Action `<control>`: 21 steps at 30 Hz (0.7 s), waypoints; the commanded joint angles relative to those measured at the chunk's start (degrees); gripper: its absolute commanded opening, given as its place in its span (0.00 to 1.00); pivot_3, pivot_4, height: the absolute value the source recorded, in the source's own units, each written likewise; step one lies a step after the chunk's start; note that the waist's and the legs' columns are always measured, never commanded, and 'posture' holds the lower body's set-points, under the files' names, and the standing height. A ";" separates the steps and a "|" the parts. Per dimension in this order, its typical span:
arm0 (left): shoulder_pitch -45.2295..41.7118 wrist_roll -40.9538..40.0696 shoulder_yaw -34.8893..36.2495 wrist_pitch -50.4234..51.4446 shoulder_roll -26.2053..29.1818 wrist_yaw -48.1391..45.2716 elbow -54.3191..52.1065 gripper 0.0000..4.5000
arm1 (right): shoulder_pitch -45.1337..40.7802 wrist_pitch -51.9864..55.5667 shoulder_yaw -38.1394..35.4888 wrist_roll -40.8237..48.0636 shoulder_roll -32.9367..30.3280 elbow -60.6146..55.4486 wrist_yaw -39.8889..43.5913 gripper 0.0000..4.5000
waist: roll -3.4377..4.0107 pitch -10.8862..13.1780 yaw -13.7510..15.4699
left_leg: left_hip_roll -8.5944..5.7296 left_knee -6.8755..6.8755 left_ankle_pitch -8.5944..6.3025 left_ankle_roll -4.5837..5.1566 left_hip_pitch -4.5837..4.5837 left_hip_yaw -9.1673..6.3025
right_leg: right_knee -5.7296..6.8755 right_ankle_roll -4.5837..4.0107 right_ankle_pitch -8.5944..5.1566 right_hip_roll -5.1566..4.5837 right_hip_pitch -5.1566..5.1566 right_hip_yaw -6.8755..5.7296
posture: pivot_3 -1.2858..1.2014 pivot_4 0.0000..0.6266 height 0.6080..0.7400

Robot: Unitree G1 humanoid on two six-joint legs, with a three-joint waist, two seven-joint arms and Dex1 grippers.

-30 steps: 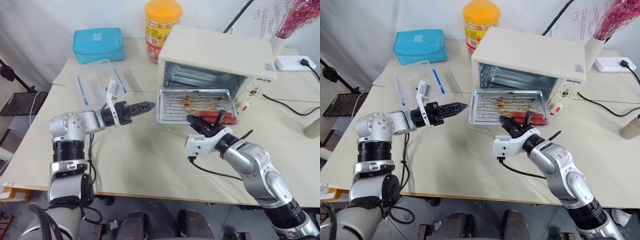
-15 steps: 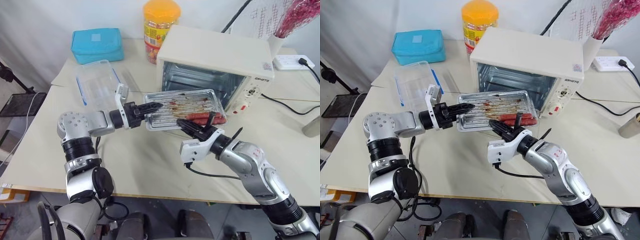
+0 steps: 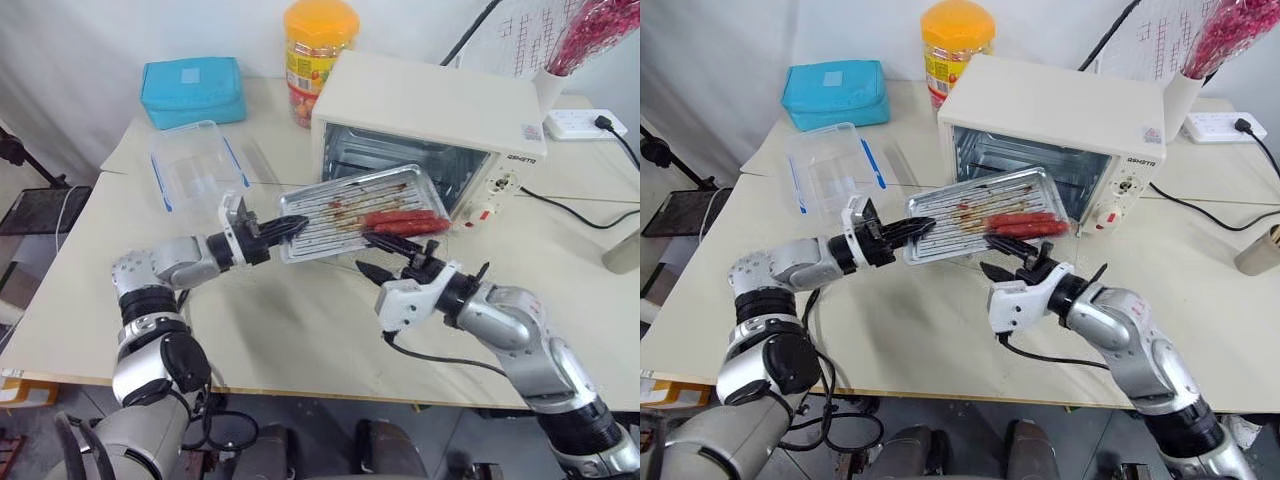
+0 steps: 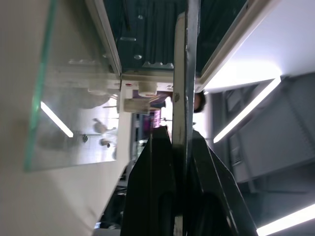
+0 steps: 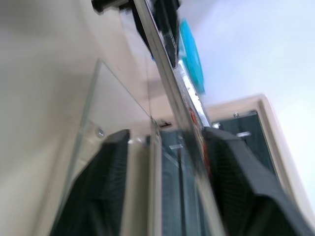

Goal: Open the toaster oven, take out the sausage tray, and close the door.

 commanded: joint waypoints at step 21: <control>40.06 -31.66 5.58 -28.36 -1.04 12.34 -44.86 0.00 | 7.16 -18.66 -16.12 25.83 -8.30 43.95 14.95 0.01 | -0.11 -0.05 0.13 | 0.10 -0.06 -0.08 -0.04 1.06 -0.04 | -0.51 -0.04 -0.02 0.09 1.28 0.91 | 0.52 0.24 1.00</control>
